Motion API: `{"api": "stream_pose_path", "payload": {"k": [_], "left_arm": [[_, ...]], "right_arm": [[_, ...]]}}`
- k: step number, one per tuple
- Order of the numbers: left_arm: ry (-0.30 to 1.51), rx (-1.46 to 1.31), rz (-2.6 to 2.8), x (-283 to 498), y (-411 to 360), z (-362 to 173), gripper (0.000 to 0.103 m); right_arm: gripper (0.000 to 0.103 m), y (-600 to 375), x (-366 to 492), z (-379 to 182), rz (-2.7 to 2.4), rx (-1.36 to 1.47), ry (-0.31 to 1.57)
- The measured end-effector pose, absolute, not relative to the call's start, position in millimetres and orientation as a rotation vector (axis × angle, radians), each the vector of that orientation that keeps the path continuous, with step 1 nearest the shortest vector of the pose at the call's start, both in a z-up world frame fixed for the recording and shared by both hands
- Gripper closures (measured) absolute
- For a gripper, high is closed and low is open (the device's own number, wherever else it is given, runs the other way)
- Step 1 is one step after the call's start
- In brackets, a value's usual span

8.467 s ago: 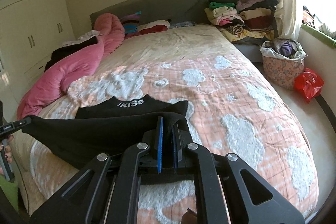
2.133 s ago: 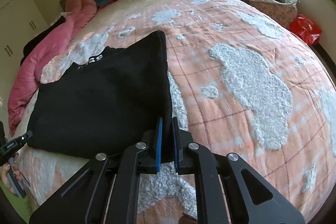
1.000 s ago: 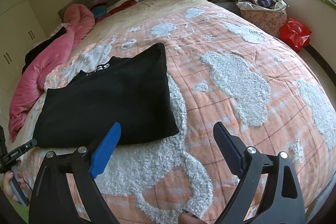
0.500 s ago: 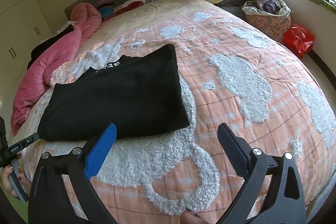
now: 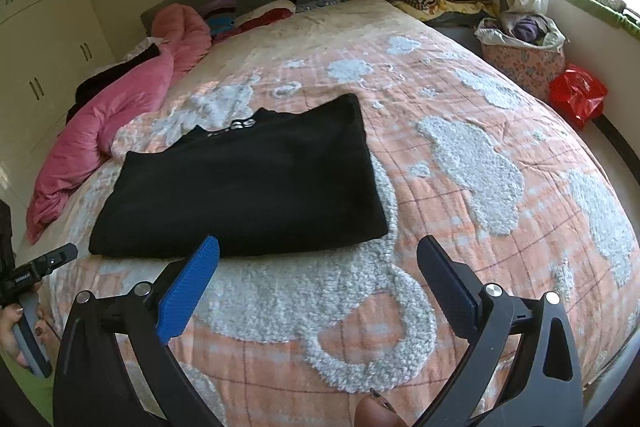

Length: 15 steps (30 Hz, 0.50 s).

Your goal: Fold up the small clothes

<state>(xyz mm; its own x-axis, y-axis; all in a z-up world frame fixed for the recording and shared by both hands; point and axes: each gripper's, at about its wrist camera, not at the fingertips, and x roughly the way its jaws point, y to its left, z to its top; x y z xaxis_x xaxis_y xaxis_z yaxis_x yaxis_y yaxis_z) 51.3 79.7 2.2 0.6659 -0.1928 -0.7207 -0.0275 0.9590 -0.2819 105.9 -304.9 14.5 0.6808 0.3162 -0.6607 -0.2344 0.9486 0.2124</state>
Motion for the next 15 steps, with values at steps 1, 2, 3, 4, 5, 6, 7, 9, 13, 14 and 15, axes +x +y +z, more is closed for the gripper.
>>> {"api": "stream_pose_path", "payload": {"k": [1,2,3,4,5,6,7,9,13,14,15], "left_arm": [[0.837,-0.278,-0.099,50,79,5,0.019],[0.835,-0.274,-0.097,48,78,7,0.011],[0.831,-0.269,-0.089,47,78,9,0.009],[0.829,-0.268,-0.086,46,78,11,0.009],[0.827,-0.268,-0.087,45,78,13,0.009],[0.824,-0.269,-0.089,44,79,15,0.009],[0.82,-0.268,-0.092,42,78,17,0.009],[0.817,-0.263,-0.094,40,77,20,0.009],[0.81,-0.249,-0.103,36,73,24,0.009],[0.807,-0.243,-0.104,35,72,26,0.009],[0.805,-0.24,-0.103,35,71,26,0.009]], "right_arm": [[0.004,-302,103,17,0.319,0.108,0.755],[0.004,-299,101,20,0.328,0.103,0.751],[0.004,-297,100,21,0.332,0.1,0.749],[0.004,-293,97,24,0.343,0.093,0.742],[0.004,-289,95,25,0.349,0.087,0.739],[0.004,-286,94,27,0.355,0.08,0.736],[0.004,-283,92,29,0.361,0.073,0.732],[0.004,-275,88,32,0.375,0.054,0.724],[0.004,-262,83,38,0.398,0.035,0.712],[0.004,-257,82,40,0.408,0.03,0.709],[0.004,-253,81,41,0.414,0.024,0.707]]}}
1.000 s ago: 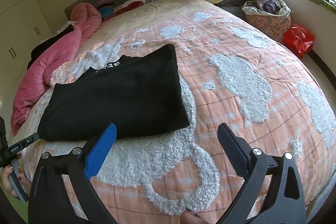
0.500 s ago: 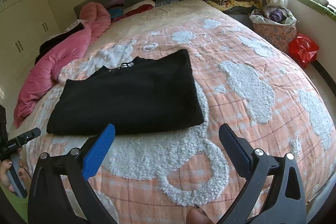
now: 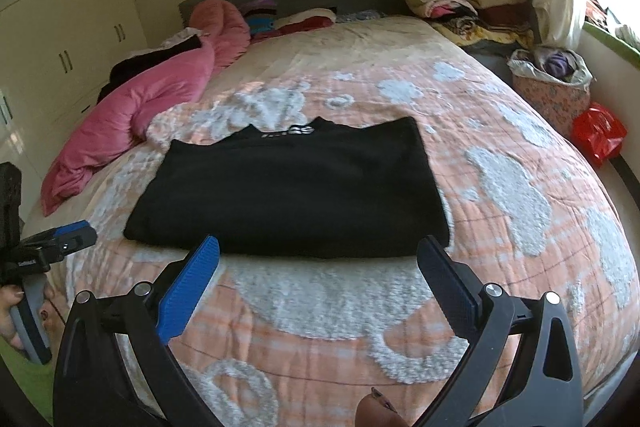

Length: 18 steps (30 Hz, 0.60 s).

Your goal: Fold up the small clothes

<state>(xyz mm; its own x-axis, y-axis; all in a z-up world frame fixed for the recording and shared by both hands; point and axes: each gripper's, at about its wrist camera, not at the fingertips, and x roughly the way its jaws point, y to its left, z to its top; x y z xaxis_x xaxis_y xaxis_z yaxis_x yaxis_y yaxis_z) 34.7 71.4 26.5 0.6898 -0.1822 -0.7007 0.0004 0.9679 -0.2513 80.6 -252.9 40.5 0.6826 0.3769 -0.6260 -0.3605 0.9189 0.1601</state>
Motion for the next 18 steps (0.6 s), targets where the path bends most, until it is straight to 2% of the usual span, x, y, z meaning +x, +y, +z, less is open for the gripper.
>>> {"api": "stream_pose_path", "payload": {"k": [18], "left_arm": [[0.754,-0.213,-0.037,23,84,39,0.009]], "right_arm": [[0.004,-183,63,49,0.539,-0.085,0.688]]}}
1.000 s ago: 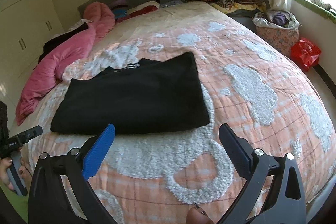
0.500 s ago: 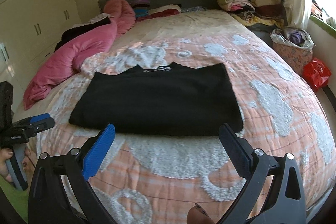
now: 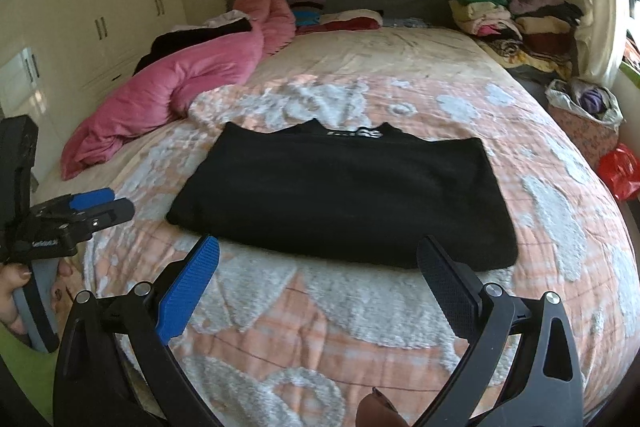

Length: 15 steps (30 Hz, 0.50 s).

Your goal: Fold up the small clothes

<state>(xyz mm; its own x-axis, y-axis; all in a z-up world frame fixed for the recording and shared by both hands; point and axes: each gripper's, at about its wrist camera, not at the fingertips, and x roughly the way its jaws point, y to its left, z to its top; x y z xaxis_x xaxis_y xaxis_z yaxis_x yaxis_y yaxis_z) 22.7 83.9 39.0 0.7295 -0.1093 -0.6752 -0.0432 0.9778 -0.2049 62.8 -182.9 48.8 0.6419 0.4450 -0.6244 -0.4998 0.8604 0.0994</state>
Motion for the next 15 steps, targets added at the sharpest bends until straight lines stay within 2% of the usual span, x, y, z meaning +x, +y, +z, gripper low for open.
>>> {"api": "stream_pose_path", "payload": {"k": [15], "left_arm": [[0.711,-0.201,0.09,19,122,40,0.009]], "right_arm": [[0.004,-122,54,42,0.634,-0.184,0.699]]}}
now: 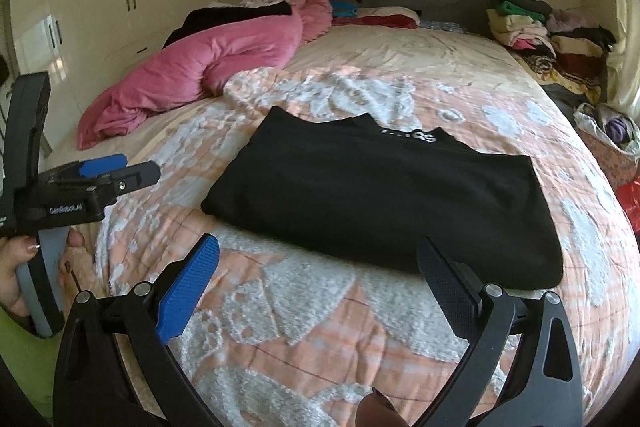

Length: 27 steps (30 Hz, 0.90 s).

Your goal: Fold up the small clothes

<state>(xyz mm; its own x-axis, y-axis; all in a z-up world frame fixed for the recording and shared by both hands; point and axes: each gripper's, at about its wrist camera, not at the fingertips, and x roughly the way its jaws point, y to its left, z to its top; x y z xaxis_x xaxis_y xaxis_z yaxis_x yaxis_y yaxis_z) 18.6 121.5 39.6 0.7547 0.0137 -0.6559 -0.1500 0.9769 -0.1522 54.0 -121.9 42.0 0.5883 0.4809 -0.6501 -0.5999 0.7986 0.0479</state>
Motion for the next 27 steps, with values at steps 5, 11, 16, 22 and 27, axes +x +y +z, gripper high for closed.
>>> {"api": "stream_pose_path", "payload": {"k": [5,11,16,22,27], "left_arm": [[0.718,-0.194,0.105,25,129,36,0.009],[0.711,-0.175,0.121,38,138,38,0.009],[0.719,-0.174,0.138,58,150,37,0.009],[0.736,-0.163,0.135,85,156,40,0.009],[0.751,-0.139,0.118,109,154,40,0.009]], "right_arm": [[0.004,-103,53,39,0.66,-0.221,0.694],[0.004,-81,57,31,0.686,-0.257,0.701],[0.004,-66,64,21,0.696,-0.28,0.718],[0.004,-47,72,12,0.702,-0.32,0.725],[0.004,-34,78,4,0.692,-0.377,0.714]]}}
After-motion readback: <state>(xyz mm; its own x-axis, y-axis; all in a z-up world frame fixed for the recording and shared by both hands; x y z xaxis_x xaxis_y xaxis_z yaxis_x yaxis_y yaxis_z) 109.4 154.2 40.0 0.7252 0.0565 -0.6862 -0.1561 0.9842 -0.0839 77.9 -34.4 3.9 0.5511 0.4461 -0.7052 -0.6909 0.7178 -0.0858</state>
